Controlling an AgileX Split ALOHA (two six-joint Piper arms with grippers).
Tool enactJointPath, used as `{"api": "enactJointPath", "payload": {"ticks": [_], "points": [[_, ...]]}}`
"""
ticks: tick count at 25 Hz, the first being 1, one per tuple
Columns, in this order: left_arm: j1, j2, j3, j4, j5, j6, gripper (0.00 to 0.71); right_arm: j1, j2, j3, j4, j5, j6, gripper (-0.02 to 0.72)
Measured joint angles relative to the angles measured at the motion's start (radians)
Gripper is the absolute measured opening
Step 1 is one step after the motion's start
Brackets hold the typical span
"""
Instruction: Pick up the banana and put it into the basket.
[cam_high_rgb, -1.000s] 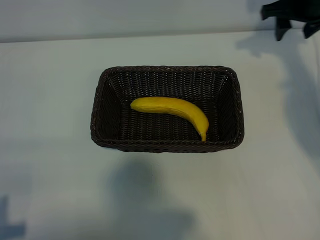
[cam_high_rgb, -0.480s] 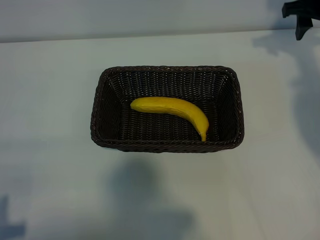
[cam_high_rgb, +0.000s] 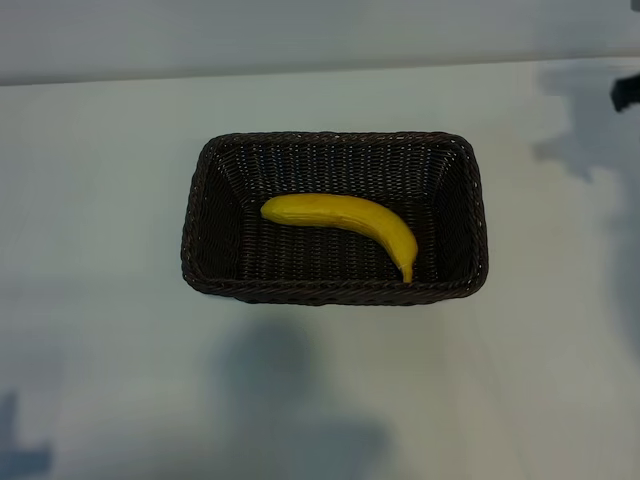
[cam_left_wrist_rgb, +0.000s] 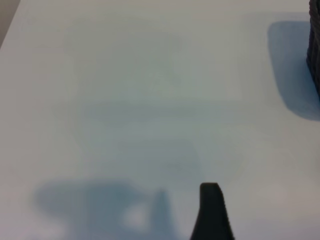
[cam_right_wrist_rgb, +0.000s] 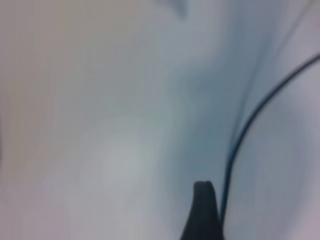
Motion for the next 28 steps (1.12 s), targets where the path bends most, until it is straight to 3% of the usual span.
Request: {"api": "enactJointPath", "payload": {"ticks": [19, 28], "points": [[0.0, 0.0, 0.0, -0.001, 0.0, -0.001, 0.548, 0.0, -0.896, 0.662, 0.023, 0.011, -0.004, 0.574], [0.0, 0.0, 0.0, -0.001, 0.0, -0.002, 0.548, 0.0, -1.191, 0.882, 0.029, -0.066, -0.004, 0.574]]}}
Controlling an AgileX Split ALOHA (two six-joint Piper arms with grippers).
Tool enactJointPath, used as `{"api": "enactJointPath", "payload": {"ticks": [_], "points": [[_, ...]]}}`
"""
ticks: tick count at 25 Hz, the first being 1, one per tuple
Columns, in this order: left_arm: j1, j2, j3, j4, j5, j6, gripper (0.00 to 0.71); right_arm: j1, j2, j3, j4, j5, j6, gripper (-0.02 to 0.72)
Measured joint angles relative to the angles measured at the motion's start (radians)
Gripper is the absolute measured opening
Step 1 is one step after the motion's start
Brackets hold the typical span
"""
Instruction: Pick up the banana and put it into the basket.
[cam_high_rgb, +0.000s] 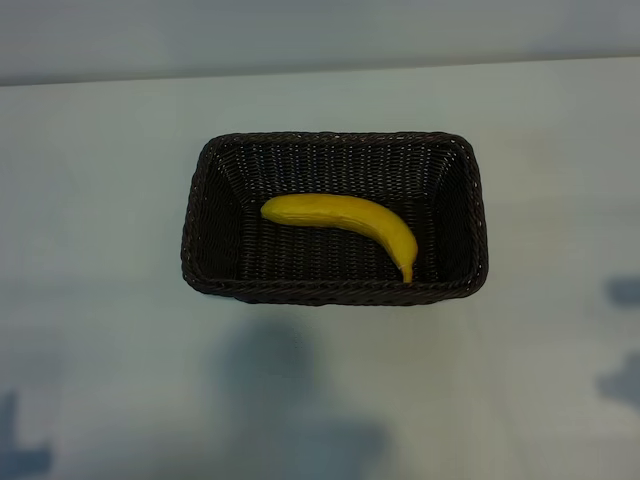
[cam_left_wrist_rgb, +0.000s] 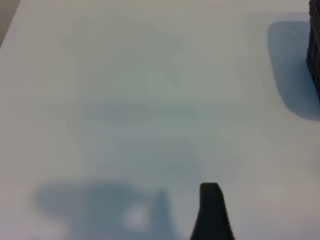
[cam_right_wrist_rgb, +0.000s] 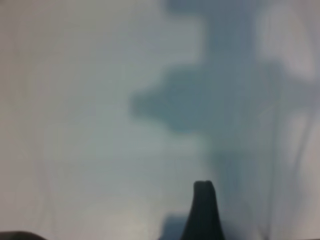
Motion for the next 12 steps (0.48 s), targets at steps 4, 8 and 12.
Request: {"api": "enactJointPath", "payload": {"ticks": [4, 8, 12], "points": [[0.0, 0.0, 0.0, 0.0, 0.0, 0.0, 0.548, 0.0, -0.041, 0.056, -0.001, -0.051, 0.0, 0.574], [0.0, 0.0, 0.0, -0.006, 0.0, 0.0, 0.548, 0.0, -0.047, 0.056, -0.001, -0.066, 0.0, 0.574], [0.0, 0.0, 0.0, 0.0, 0.0, 0.0, 0.548, 0.0, -0.047, 0.056, -0.001, -0.067, 0.0, 0.574]]}}
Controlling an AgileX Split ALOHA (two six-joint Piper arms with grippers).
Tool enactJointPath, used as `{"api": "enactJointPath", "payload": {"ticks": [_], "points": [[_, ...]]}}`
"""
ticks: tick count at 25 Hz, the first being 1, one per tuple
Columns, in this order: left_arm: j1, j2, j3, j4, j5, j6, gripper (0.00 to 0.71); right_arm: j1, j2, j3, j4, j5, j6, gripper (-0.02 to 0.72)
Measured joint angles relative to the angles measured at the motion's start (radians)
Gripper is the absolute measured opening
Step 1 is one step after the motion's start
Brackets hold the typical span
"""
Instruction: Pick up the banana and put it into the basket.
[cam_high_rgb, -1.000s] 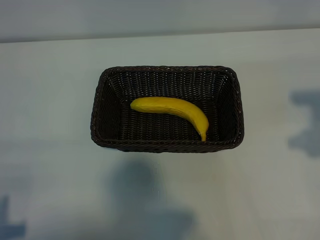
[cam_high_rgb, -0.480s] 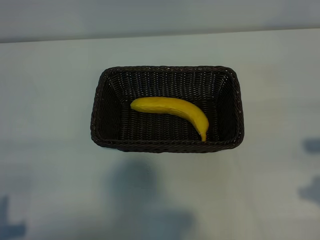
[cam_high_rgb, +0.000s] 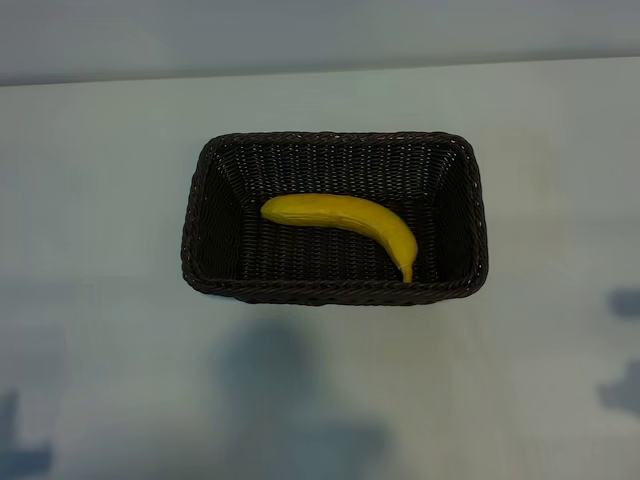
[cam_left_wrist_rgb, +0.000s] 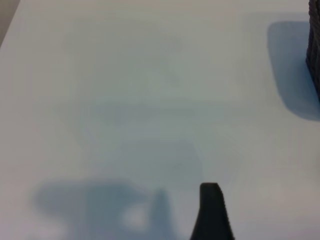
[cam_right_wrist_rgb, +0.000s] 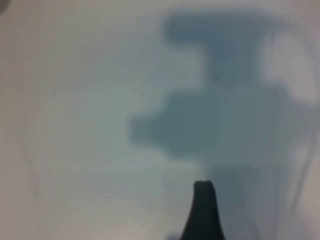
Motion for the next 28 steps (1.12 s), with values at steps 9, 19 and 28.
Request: {"api": "enactJointPath", "payload": {"ticks": [9, 19, 28], "points": [[0.0, 0.0, 0.0, -0.006, 0.0, 0.0, 0.548, -0.15, -0.125, 0.0, 0.0, -0.001, 0.0, 0.574], [0.0, 0.0, 0.0, 0.004, 0.0, 0.0, 0.548, -0.158, -0.474, 0.001, 0.0, 0.001, 0.0, 0.573], [0.0, 0.0, 0.0, 0.004, 0.0, 0.001, 0.548, -0.158, -0.482, 0.001, 0.001, 0.001, 0.0, 0.573]]}}
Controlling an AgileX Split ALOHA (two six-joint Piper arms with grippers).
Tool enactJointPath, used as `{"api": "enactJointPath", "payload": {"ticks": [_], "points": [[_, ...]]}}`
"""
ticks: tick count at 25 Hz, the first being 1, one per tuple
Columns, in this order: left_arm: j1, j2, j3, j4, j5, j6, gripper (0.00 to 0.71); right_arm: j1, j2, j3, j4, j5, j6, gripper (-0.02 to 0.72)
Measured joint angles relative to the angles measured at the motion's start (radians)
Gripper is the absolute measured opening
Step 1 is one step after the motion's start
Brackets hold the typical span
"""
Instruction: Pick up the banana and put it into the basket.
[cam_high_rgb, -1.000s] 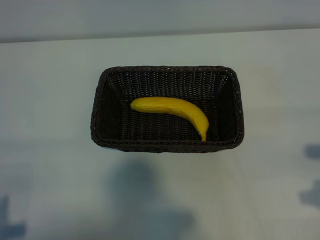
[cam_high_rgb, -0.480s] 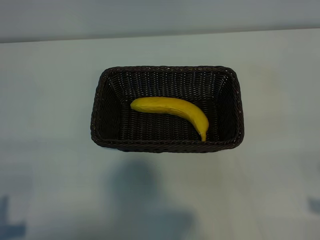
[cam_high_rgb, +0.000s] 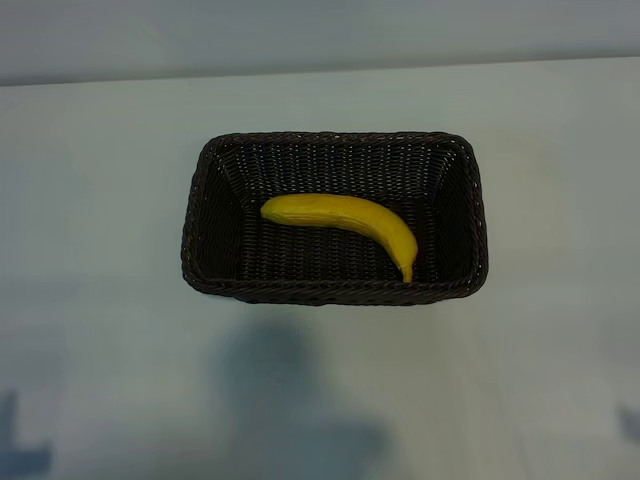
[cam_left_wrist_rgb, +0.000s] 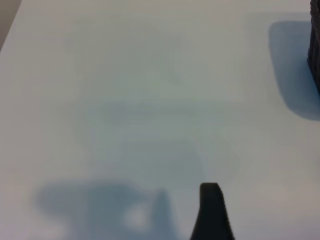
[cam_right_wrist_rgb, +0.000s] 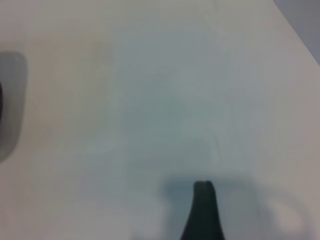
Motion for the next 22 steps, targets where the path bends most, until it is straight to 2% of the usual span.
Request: {"api": "enactJointPath", "payload": {"ticks": [22], "points": [[0.0, 0.0, 0.0, 0.0, 0.0, 0.001, 0.548, 0.0, 0.0, 0.0, 0.001, 0.0, 0.0, 0.573]]}}
